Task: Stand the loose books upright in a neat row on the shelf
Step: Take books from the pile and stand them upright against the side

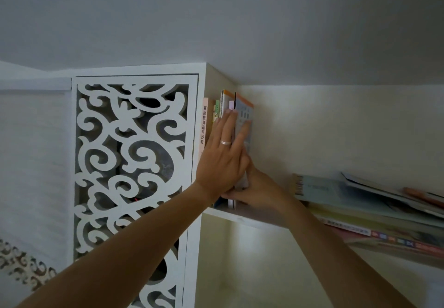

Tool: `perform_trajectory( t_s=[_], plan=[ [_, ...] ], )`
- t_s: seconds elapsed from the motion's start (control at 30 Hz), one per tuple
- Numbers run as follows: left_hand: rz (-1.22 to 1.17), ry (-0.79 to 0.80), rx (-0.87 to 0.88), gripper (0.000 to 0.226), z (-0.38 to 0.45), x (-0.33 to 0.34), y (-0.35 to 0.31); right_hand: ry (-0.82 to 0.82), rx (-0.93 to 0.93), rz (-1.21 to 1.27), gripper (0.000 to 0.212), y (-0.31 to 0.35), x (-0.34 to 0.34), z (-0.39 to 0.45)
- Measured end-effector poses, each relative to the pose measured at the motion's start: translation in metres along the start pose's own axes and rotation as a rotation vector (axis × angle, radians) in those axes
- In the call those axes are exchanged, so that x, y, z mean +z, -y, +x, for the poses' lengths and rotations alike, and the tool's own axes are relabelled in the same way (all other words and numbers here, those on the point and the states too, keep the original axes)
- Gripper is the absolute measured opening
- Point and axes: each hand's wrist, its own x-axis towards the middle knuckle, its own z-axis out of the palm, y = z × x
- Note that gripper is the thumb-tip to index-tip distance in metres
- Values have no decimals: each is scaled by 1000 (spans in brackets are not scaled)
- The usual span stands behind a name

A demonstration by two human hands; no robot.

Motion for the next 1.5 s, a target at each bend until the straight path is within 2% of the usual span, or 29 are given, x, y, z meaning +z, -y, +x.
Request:
perform_trajectory(
  t_s=[0.07,0.2,0.33,0.4,0.47,0.57,0.63,0.67,0.73,0.8,0.83,0.9,0.97,1.07,1.2,1.37,1.5],
  plan=[
    [-15,14,-3,57,0,4,-4,-17,-24,-14,119,-6,5,4],
    [-104,-19,-107,58,0,10,-9,-25,-48,-2,136,-13,8,8],
    [-174,-21,-116,58,-1,13,-8,-45,-44,-5,131,-9,13,6],
    [-176,-45,-104,52,-2,16,-7,-77,-27,-56,118,-5,18,5],
    [-159,-73,-89,44,-4,20,-5,-80,39,-121,93,2,19,1],
    [-103,-46,-78,44,-9,20,-8,-95,107,-304,68,6,11,-12],
    [41,42,-72,46,-11,16,-15,-124,120,-457,37,14,-3,-26],
    [186,110,-62,48,-12,15,-21,-155,136,-534,26,18,-11,-33],
    [478,308,11,46,-8,13,-34,-270,162,-679,17,25,-31,-45],
    [642,491,51,42,-2,13,-48,-397,173,-811,19,25,-51,-55],
    [648,567,45,45,0,17,-54,-439,186,-874,20,22,-61,-62],
    [575,726,-40,48,2,24,-64,-462,278,-1004,24,13,-81,-79],
    [483,811,-149,43,7,23,-74,-421,442,-1073,34,3,-100,-99],
    [255,732,-335,38,16,21,-87,-332,641,-1027,30,-15,-118,-123],
    [47,511,-531,45,26,28,-101,-382,687,-847,26,-40,-132,-143],
    [12,379,-536,43,26,28,-102,-431,631,-895,4,-41,-132,-142],
    [-27,349,-495,48,20,33,-93,-517,518,-912,11,-37,-120,-126]
  ],
)
